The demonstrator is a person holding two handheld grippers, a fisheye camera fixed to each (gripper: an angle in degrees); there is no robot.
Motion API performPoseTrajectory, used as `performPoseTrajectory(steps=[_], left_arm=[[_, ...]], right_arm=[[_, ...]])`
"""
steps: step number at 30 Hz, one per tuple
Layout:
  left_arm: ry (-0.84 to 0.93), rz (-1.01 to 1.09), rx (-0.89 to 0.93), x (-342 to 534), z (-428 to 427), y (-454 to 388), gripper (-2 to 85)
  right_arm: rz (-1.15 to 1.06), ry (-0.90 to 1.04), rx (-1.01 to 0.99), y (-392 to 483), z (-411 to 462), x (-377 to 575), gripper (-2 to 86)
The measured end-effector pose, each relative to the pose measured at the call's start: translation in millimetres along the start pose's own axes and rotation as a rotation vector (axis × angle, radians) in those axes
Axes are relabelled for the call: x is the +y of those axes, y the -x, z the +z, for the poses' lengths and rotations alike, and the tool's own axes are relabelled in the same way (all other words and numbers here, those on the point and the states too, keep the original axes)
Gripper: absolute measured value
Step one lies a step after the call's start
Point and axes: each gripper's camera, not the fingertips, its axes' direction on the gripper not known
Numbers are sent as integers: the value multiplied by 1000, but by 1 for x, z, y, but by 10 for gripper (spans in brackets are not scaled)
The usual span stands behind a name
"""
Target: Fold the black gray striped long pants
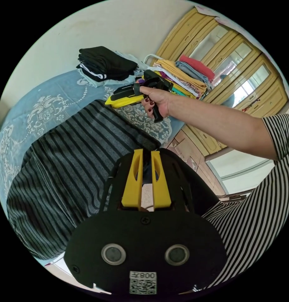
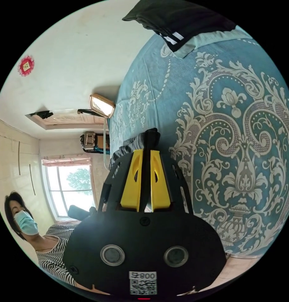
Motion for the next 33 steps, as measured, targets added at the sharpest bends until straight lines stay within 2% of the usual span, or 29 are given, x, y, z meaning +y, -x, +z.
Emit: performPoseTrajectory(steps=[4,13,17,22,26,33], left_arm=[[-11,19,-21,17,1,10,6],[-76,14,-39,62,-2,44,6],[-106,4,-22,85,-3,61,6],[-113,1,-18,117,5,85,7],[-132,-14,-5,142,6,107,7],[-248,-102,146,219,-11,163,9]], right_arm=[[-10,14,21,31,-8,-6,87],[50,77,150,84,-16,-19,80],[72,-7,60,108,-39,-16,88],[76,80,97,145,-26,-23,94],[92,100,78,175,-30,-26,63],[-37,44,-63,269,-48,-13,46]])
